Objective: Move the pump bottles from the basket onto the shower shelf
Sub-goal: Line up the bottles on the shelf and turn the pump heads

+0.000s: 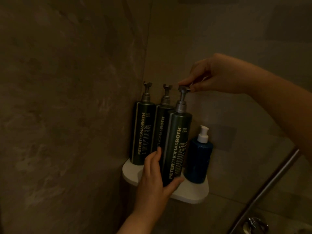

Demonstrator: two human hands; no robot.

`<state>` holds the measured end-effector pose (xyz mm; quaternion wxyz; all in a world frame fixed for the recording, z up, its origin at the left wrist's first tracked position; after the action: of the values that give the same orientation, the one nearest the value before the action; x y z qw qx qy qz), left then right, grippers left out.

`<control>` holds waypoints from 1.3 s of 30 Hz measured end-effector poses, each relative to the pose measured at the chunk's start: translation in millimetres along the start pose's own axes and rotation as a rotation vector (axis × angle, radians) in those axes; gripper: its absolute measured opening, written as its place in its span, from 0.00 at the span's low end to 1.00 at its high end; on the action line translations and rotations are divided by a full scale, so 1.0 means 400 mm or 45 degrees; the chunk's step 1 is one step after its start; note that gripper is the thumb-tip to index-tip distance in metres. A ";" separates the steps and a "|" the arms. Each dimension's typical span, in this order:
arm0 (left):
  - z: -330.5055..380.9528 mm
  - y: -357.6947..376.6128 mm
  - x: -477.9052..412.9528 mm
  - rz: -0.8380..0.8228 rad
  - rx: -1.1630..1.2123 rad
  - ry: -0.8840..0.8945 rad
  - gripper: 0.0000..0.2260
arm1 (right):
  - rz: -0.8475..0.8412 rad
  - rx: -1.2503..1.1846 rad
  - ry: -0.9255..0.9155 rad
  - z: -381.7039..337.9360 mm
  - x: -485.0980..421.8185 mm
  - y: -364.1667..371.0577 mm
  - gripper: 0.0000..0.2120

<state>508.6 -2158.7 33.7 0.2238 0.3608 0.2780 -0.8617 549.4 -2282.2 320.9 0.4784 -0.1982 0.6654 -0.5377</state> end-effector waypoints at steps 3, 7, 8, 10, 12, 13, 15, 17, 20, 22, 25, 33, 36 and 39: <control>-0.001 0.006 0.001 -0.023 0.058 -0.013 0.30 | 0.018 0.000 0.007 0.011 0.008 -0.002 0.12; 0.005 0.020 -0.004 -0.034 -0.031 0.016 0.31 | 0.029 -0.009 0.011 0.026 0.013 -0.003 0.12; 0.005 0.024 -0.006 -0.026 -0.060 0.028 0.31 | 0.030 -0.009 0.013 0.030 0.013 -0.002 0.12; 0.005 0.032 -0.010 -0.005 -0.121 0.051 0.31 | 0.033 -0.009 0.027 0.038 0.014 -0.002 0.12; 0.007 0.041 -0.017 -0.001 -0.164 0.057 0.31 | 0.030 -0.002 0.050 0.047 0.013 -0.002 0.12; 0.007 0.045 -0.020 -0.008 -0.178 0.052 0.32 | 0.029 0.002 0.062 0.052 0.012 -0.001 0.12; 0.006 0.054 -0.029 -0.022 -0.213 0.029 0.34 | 0.037 0.001 0.083 0.062 0.010 0.003 0.12; 0.005 0.059 -0.038 -0.011 -0.265 0.020 0.35 | 0.053 -0.002 0.099 0.071 0.006 0.008 0.12; 0.002 0.059 -0.050 0.008 -0.336 0.022 0.36 | 0.068 -0.017 0.107 0.081 -0.004 0.015 0.12; -0.001 0.059 -0.053 0.010 -0.356 0.009 0.35 | 0.081 -0.049 0.119 0.087 -0.012 0.018 0.12; 0.002 0.060 -0.055 0.041 -0.337 -0.011 0.33 | 0.095 -0.082 0.133 0.097 -0.022 0.025 0.12; 0.022 0.062 -0.073 0.130 -0.360 0.003 0.29 | 0.130 -0.067 0.165 0.114 -0.034 0.040 0.10; 0.027 0.066 -0.079 0.126 -0.379 -0.012 0.27 | 0.137 -0.101 0.174 0.119 -0.032 0.046 0.10; 0.028 0.069 -0.082 0.123 -0.382 -0.022 0.26 | 0.182 -0.137 0.160 0.118 -0.027 0.054 0.11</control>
<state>540.3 -2180.3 56.1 0.3189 0.3288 0.3839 -0.8017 600.0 -2291.1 307.7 0.4615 -0.1415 0.7344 -0.4772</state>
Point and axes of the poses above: each hand's wrist, its own x-axis away from the middle knuckle, its own y-axis out of the palm, z = x × y, the point moved 2 cm from there along -x, towards the middle knuckle, and after that the axes turned 3 degrees about y, right-handed, at the moved point
